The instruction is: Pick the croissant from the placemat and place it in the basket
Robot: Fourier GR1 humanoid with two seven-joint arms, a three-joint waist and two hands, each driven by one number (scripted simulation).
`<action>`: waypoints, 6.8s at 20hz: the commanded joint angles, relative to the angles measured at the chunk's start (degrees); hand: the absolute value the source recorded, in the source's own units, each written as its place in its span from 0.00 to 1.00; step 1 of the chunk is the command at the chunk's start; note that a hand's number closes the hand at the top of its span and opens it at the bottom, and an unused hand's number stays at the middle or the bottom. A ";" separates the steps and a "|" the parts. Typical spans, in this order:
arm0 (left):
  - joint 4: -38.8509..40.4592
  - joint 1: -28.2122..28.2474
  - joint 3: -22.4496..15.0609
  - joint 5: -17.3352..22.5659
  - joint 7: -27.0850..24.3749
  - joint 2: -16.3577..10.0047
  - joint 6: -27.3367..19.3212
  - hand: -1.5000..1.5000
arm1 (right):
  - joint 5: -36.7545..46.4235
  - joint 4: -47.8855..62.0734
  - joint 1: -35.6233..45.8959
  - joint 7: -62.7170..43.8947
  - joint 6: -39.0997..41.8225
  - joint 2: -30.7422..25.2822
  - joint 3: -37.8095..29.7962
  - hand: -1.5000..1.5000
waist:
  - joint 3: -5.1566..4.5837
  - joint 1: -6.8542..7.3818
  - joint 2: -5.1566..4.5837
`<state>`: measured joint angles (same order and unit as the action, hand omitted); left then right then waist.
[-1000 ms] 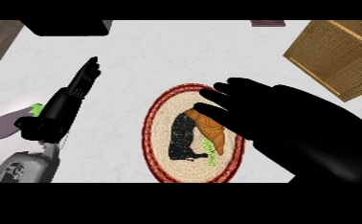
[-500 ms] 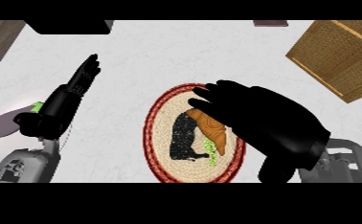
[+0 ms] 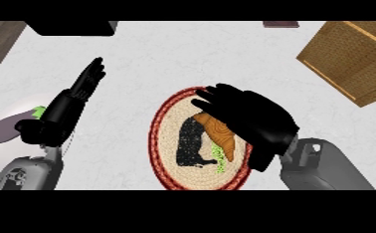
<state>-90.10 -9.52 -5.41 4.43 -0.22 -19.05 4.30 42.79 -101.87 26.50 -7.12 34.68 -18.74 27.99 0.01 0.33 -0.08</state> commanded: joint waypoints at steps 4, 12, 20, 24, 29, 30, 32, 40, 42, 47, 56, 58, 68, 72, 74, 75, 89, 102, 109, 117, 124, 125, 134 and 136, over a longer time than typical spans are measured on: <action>-3.42 -1.07 2.24 -0.76 3.39 0.69 1.58 0.50 | 5.50 8.77 -0.73 11.26 -6.00 0.25 -2.78 0.00 | 0.01 -0.04 0.05; 1.82 -0.49 4.16 -3.56 -0.30 3.63 3.42 0.50 | 6.94 2.72 -4.93 12.56 -0.57 3.90 -3.97 0.00 | -0.01 -0.34 0.09; -1.43 0.82 4.83 -4.95 1.44 5.15 4.99 0.50 | 14.18 4.81 -4.49 12.14 -0.65 6.98 -3.59 0.00 | -0.01 -0.21 0.10; -3.76 0.55 6.29 -4.28 2.80 5.12 5.13 0.50 | 18.09 5.36 -6.51 11.21 -2.10 8.34 -0.28 0.00 | -0.01 -0.23 0.11; 0.68 1.13 5.45 -7.67 -0.41 6.57 5.19 0.50 | 20.88 9.10 -8.15 16.40 -6.12 6.80 -1.46 0.00 | -0.01 -0.32 0.08; -6.23 1.40 5.14 -6.39 4.73 6.79 5.01 0.50 | 21.81 9.22 -7.14 13.37 -3.38 9.63 0.18 0.00 | -0.01 -0.18 0.13; 3.86 -2.55 6.57 -7.32 -1.44 7.11 5.81 0.50 | 22.42 8.78 -5.13 12.89 -2.20 10.36 -2.03 0.00 | -0.02 -0.37 0.07; 0.02 -0.42 10.60 -3.78 1.63 4.40 10.18 0.50 | 28.13 20.82 -4.87 15.37 -10.20 13.07 -1.87 0.00 | -0.01 -0.14 0.06; -4.48 1.07 7.09 -6.17 4.76 7.53 7.63 0.50 | 28.97 21.29 -1.72 12.83 -6.87 15.33 -2.94 0.00 | -0.01 -0.09 0.11; 1.77 0.88 7.64 -9.01 -2.35 8.26 7.22 0.50 | 30.72 24.30 -4.16 14.82 -8.40 16.50 -1.62 0.00 | -0.02 -0.16 0.05; -2.95 -1.26 9.42 -6.18 4.26 7.37 9.21 0.50 | 33.50 25.07 -8.52 21.39 -9.18 11.37 0.41 1.00 | 0.00 -0.23 0.11; 0.40 -0.90 7.33 -9.77 0.83 9.88 6.65 0.50 | 34.82 23.16 -8.62 19.75 -8.83 13.55 1.44 1.00 | -0.01 -0.37 0.10; -2.69 -0.54 9.07 -7.67 2.43 9.08 8.10 0.50 | 39.31 31.13 -3.70 16.18 -16.96 16.60 -3.72 1.00 | 0.00 0.04 -0.09; -2.92 1.03 10.25 -7.91 2.35 8.32 7.50 0.50 | 35.03 28.11 -5.31 -3.07 -15.67 18.57 -23.65 1.00 | 0.12 -3.42 -0.17; -2.62 1.49 10.31 -7.39 2.28 8.63 7.70 0.50 | 33.25 26.81 -4.06 -11.62 -17.77 18.64 -28.86 1.00 | 0.09 -2.83 -0.22; -2.73 0.88 10.21 -7.58 1.52 8.12 8.15 0.50 | 31.78 27.10 -3.65 -14.93 -20.01 18.66 -31.08 1.00 | 0.14 -1.93 -0.47; -0.38 -2.25 8.61 -8.07 2.86 8.77 8.96 0.50 | 15.82 20.78 14.62 -42.34 -56.98 18.73 -20.86 1.00 | -0.02 1.16 0.27; 2.88 -3.91 10.02 -9.13 1.06 8.10 8.71 0.50 | 26.20 22.08 28.20 -56.73 -45.21 14.82 -27.50 1.00 | -0.05 -0.60 0.10; -2.76 -2.58 11.01 -6.47 4.97 7.03 10.50 0.50 | 26.27 35.59 37.16 -52.32 -51.03 8.27 -37.18 1.00 | -0.01 0.59 -0.03; 1.91 -4.34 8.38 -9.68 2.41 10.23 8.11 0.50 | 27.57 45.42 40.97 -48.71 -59.29 1.17 -42.93 1.00 | -0.03 0.29 -0.26; 1.98 -1.69 9.22 -9.28 -0.50 9.24 9.45 0.50 | 23.01 52.57 37.64 -40.43 -65.34 -6.16 -49.17 1.00 | -0.01 0.21 -0.25; 0.05 0.21 9.15 -9.07 -0.85 9.52 9.31 0.50 | 22.56 54.50 40.43 -40.06 -62.20 -9.44 -50.01 1.00 | -0.01 0.50 -0.19; -2.87 2.15 9.59 -8.24 0.71 8.89 10.52 0.50 | 13.50 57.62 30.82 -29.00 -67.68 -10.00 -53.50 1.00 | 0.02 0.17 -0.04; -3.23 -0.94 9.23 -8.08 3.98 9.48 9.97 0.50 | 13.91 63.93 32.83 -26.60 -71.05 -11.16 -53.91 1.00 | 0.04 0.73 -0.27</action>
<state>-91.68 -9.18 3.90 -4.35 0.96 -9.87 14.19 58.72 -42.21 61.16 -38.59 -32.18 -29.09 -24.69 0.02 0.77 -0.25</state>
